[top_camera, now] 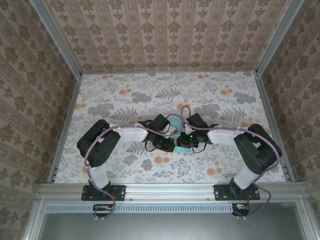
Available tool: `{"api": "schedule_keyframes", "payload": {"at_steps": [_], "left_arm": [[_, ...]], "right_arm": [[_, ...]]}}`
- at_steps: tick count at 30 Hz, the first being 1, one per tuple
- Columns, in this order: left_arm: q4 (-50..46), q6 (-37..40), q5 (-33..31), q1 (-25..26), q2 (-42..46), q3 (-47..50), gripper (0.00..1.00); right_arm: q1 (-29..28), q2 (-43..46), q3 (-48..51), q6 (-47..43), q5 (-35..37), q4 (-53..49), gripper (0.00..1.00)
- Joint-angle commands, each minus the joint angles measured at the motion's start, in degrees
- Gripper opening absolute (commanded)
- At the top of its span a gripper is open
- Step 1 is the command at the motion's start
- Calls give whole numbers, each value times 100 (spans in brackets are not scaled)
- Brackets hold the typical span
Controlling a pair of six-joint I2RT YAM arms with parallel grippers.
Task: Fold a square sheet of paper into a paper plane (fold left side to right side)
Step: Fold the triangle a second time at the center of the table.
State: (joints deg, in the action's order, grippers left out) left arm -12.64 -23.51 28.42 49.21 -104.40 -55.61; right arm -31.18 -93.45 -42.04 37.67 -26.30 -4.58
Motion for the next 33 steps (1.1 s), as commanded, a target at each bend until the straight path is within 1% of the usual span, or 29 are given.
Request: {"api": "schedule_keyframes", "payload": {"at_steps": [1, 7, 14, 24, 28, 33], "left_arm": [[-414, 146, -329, 95, -134, 44, 9], [-424, 155, -345, 103, -130, 43, 9], [-449, 154, -360, 112, -138, 27, 9], [-493, 177, -389, 114, -151, 8, 9], [-509, 172, -390, 115, -151, 31, 9], [-504, 188, -395, 114, -151, 52, 9]], "right_arm": [[-33, 204, -140, -14, 3, -95, 0], [-27, 196, -120, -1, -15, -24, 0], [-31, -128, -163, 21, -39, 109, 0], [-22, -442, -240, -214, 231, -268, 0], [14, -438, -267, -362, 430, -501, 0], [132, -472, -311, -479, 511, -630, 0]]}}
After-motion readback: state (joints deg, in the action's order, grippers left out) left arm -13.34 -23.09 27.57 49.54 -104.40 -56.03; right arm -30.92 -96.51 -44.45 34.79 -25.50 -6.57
